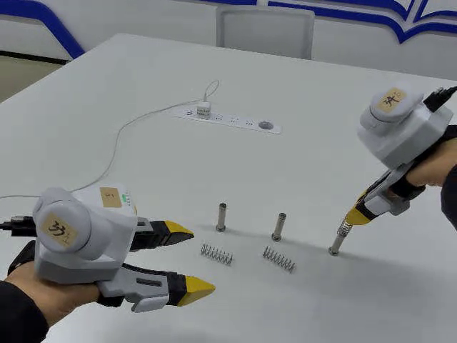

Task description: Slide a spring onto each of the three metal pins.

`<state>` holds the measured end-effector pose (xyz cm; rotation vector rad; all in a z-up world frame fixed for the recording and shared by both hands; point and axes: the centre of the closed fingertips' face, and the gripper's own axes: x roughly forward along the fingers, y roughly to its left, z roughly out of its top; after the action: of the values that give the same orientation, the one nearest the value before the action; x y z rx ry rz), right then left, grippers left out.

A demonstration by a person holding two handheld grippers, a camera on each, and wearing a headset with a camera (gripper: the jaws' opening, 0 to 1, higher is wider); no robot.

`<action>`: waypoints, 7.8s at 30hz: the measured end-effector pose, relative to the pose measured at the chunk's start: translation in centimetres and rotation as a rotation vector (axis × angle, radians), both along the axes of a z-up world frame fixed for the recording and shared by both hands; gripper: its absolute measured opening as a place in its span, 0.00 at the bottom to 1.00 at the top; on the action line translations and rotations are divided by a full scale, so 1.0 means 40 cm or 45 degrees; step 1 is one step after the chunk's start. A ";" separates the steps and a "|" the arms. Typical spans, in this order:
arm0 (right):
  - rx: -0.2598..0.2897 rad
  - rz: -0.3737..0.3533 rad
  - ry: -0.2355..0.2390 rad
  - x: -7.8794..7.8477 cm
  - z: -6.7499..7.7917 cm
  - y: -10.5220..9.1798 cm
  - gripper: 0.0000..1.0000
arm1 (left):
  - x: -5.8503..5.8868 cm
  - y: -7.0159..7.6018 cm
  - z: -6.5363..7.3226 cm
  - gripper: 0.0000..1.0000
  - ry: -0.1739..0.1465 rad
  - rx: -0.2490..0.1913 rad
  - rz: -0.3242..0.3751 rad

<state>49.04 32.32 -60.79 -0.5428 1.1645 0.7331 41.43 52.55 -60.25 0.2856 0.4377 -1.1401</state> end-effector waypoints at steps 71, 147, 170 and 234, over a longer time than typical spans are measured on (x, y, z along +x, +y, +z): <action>0.225 0.163 -0.156 -0.077 -0.203 0.192 0.16 | 0.005 0.006 -0.009 0.50 0.030 -0.020 0.025; 0.070 0.250 -0.195 0.038 0.053 0.210 0.12 | 0.006 0.005 -0.004 0.50 0.022 -0.029 0.029; -0.052 0.283 -0.011 0.056 -0.010 0.243 0.12 | 0.008 0.006 -0.004 0.50 0.022 -0.030 0.034; 0.211 0.451 -0.103 -0.056 -0.157 0.417 0.18 | 0.004 0.006 -0.011 0.49 0.030 -0.008 0.028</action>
<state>46.79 48.99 -67.09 -0.6407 0.9313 1.0914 41.59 52.78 -60.68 0.2613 0.4571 -1.1245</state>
